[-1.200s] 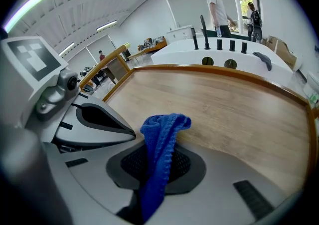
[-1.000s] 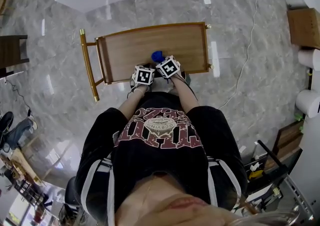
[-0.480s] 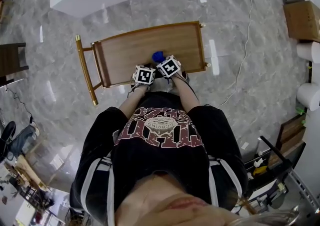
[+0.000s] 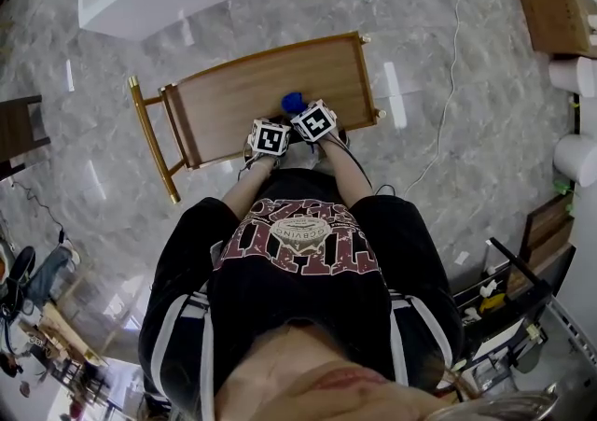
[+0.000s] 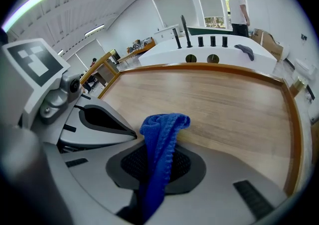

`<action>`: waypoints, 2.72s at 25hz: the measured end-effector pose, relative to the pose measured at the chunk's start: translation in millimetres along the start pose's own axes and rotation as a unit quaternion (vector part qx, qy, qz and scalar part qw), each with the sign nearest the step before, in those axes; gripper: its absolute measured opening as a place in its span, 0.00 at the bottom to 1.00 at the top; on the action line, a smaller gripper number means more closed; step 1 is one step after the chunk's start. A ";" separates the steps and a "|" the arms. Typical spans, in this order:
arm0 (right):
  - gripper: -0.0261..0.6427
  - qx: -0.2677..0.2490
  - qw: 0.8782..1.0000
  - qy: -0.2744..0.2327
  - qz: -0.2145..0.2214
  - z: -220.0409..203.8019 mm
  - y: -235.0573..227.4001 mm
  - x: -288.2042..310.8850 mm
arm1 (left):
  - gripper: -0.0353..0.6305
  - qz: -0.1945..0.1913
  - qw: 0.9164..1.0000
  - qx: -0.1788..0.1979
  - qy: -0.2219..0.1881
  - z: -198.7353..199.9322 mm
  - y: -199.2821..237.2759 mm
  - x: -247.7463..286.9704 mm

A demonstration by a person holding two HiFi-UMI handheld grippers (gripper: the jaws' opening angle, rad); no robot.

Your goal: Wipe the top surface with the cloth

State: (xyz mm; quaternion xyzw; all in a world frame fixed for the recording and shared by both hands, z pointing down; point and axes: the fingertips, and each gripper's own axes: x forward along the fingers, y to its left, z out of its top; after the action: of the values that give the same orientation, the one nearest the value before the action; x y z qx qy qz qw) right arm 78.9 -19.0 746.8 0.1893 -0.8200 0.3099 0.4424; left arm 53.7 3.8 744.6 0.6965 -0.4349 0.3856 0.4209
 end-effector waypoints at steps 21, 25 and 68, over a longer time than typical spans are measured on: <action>0.14 0.056 0.998 -0.014 -0.036 -22.0 -51.9 -36.3 | 0.12 -0.025 0.999 0.035 0.008 20.1 -41.3 22.9; 0.14 0.065 0.997 -0.016 -0.042 -25.3 -60.7 -42.1 | 0.12 -0.030 0.999 0.041 0.003 25.2 -48.2 25.2; 0.14 0.098 0.977 0.019 -0.190 -75.0 -142.3 -106.1 | 0.13 -0.012 0.998 0.060 0.019 31.0 -81.1 36.5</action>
State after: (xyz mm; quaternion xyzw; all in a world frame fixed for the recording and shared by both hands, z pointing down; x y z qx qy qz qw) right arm 264.7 -69.2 737.1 0.3785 -0.7260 0.3025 0.4880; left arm 146.3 -13.4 746.5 0.7182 -0.3939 0.4195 0.3911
